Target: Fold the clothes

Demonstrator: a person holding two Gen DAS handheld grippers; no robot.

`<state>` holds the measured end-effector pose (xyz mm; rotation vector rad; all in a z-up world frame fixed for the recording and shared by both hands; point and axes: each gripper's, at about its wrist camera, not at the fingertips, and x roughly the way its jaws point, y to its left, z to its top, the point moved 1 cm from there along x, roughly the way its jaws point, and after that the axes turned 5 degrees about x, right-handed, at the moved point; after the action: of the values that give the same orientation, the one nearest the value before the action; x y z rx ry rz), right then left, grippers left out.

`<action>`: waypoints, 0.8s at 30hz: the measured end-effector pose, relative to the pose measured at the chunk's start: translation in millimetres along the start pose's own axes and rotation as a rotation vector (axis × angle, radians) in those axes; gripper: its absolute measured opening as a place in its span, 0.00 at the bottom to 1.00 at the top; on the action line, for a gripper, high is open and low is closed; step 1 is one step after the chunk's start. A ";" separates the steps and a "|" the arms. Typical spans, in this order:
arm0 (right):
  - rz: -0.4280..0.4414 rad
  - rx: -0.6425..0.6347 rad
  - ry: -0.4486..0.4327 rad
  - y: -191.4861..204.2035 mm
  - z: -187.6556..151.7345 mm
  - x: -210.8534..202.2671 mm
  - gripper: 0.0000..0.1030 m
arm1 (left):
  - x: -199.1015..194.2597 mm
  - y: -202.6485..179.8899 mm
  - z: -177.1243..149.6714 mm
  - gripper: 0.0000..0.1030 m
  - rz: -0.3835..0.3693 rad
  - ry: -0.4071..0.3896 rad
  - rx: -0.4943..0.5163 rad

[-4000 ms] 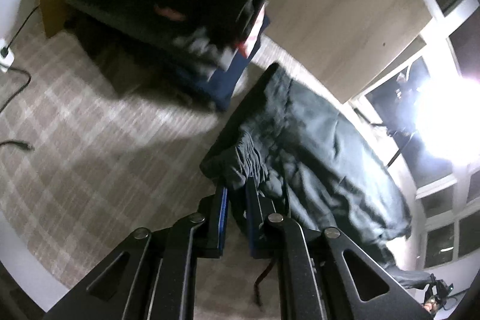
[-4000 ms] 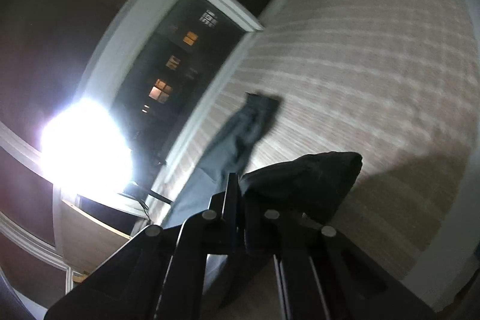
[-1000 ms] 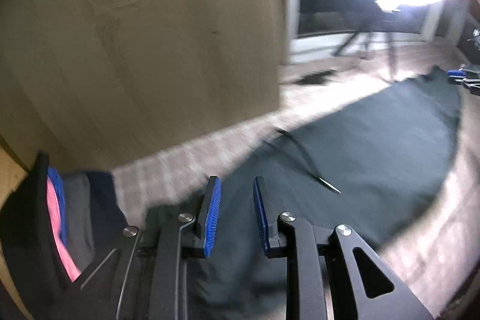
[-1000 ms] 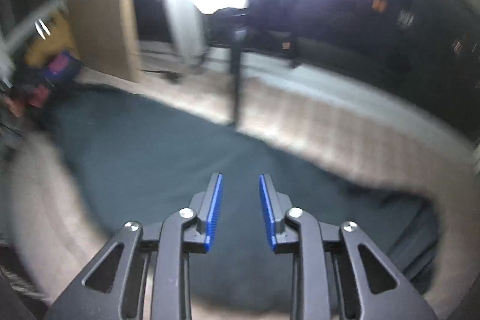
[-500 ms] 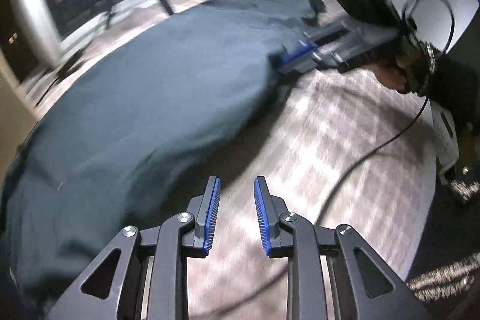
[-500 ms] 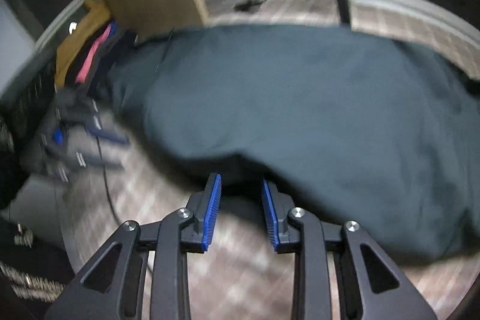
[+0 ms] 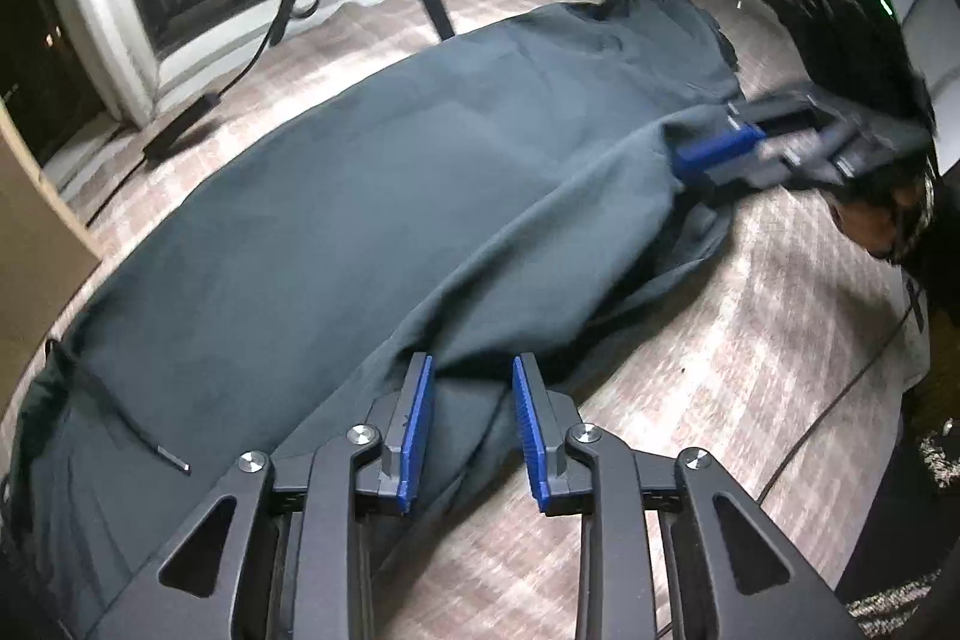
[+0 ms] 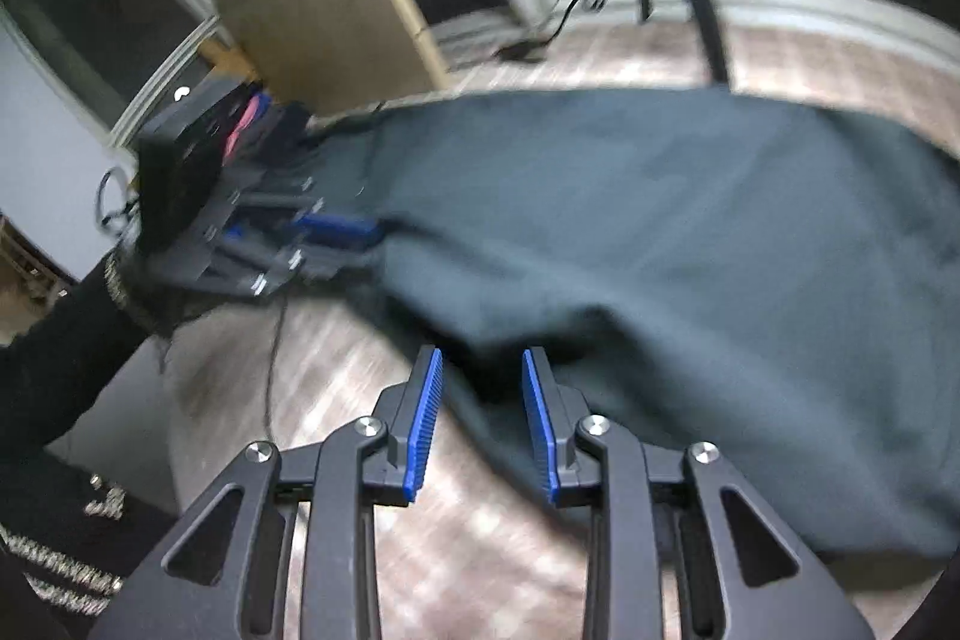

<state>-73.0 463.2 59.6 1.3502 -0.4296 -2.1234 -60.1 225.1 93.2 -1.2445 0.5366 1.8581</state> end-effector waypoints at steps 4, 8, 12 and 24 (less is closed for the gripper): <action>-0.030 0.004 0.067 -0.3 -4.7 26.5 0.28 | -1.2 6.2 -7.7 0.25 0.005 0.004 -0.010; 0.026 -0.002 0.049 5.3 11.8 40.9 0.53 | -19.6 9.1 -12.7 0.25 0.023 -0.015 -0.002; 0.058 -0.091 0.047 25.5 24.8 60.0 0.56 | -52.5 22.7 -26.6 0.28 0.064 -0.049 -0.028; 0.251 -0.180 0.033 78.4 1.6 49.4 0.04 | -126.8 94.3 -156.7 0.30 0.260 -0.075 -0.371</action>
<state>-66.7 371.1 68.2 1.1633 -0.3643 -1.8828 -27.3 8.6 133.2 -1.3865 0.3321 2.2903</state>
